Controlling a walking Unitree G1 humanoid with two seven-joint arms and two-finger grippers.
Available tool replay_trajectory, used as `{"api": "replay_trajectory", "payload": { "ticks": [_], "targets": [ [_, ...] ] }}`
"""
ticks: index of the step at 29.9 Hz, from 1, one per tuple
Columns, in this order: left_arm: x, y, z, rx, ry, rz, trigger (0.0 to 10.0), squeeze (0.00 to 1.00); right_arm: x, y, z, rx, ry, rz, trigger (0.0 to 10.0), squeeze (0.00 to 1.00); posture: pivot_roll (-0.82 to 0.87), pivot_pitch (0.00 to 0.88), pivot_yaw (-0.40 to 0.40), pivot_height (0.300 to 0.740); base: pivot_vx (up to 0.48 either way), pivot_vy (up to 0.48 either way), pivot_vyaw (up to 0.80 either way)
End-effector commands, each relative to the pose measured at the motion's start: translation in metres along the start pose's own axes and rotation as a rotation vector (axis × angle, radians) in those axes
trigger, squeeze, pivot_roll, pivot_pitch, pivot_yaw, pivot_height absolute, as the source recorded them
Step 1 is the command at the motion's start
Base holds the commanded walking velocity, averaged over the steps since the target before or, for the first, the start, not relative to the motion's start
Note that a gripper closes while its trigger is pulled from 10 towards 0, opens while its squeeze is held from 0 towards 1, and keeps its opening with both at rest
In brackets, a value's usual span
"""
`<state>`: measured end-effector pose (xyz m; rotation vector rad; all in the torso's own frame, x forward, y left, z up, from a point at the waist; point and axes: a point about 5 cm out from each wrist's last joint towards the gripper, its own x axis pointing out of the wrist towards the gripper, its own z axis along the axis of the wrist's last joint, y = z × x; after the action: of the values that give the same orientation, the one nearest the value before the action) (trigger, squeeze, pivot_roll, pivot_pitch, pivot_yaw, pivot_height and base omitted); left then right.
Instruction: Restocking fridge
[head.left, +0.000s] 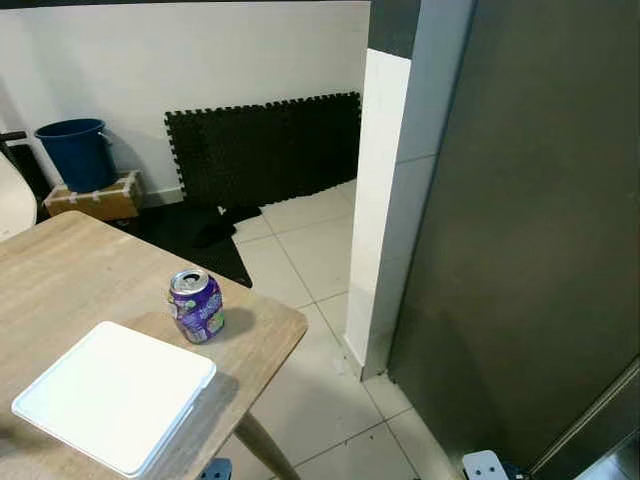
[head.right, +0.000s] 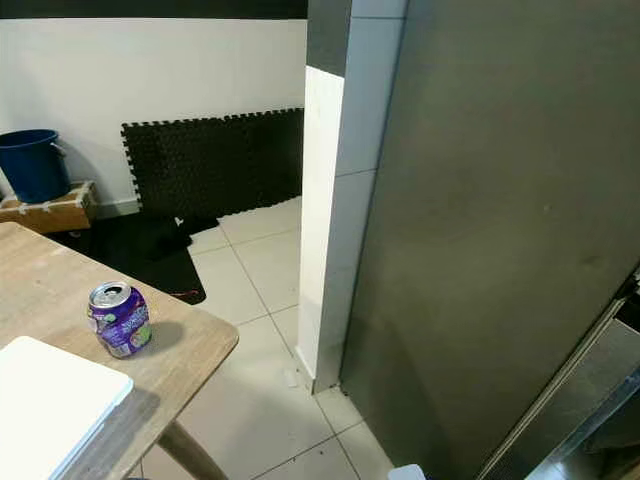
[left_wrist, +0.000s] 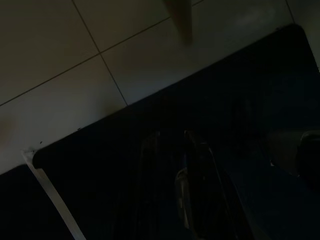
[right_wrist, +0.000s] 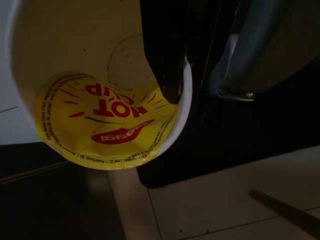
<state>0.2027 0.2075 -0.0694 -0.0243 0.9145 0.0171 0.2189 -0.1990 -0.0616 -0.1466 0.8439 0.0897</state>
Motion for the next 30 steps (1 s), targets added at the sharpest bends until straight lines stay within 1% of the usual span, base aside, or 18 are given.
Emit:
{"api": "replay_trajectory", "payload": {
  "ticks": [1, 8, 30],
  "targets": [
    [-0.0006, 0.0010, -0.0048, 0.009, 0.022, -0.005, 10.0, 0.00, -0.0016, -0.0024, -0.0056, 0.020, 0.009, -0.012, 10.0, 0.00, -0.01, 0.113, -0.003, 0.740, 0.000, -0.281, 0.00],
    [-0.0005, -0.0009, -0.0053, 0.006, 0.019, -0.011, 10.0, 0.00, -0.0016, -0.0034, -0.0050, 0.018, 0.008, -0.014, 10.0, 0.00, -0.01, 0.115, -0.004, 0.740, 0.000, -0.278, 0.00],
    [-0.0006, 0.0006, -0.0049, 0.001, 0.016, -0.006, 10.0, 0.00, -0.0012, -0.0062, -0.0014, 0.010, 0.002, -0.019, 10.0, 0.00, -0.01, 0.110, -0.007, 0.740, 0.000, -0.277, 0.00]
  ]
}}
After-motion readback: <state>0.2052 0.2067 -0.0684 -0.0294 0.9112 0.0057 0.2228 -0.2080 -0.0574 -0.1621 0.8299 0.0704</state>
